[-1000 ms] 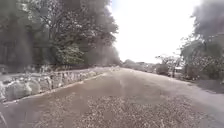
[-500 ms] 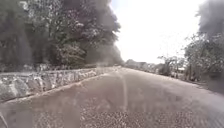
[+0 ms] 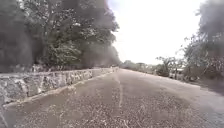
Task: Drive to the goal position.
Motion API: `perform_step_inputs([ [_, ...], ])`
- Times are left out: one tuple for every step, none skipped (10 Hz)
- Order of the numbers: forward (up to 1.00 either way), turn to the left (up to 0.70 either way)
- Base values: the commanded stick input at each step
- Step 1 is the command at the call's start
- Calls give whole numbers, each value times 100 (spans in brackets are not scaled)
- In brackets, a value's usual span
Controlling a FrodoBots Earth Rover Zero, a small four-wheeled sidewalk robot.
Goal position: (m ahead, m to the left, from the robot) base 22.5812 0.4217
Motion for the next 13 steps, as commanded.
perform_step_inputs([
  [70, 0],
  [70, 0],
  [70, 0],
  [70, 0],
  [70, 0],
  [70, 0],
  [70, 0],
  [70, 0],
  [70, 0],
  [70, 0],
  [70, 0],
  [70, 0],
  [70, 0],
])
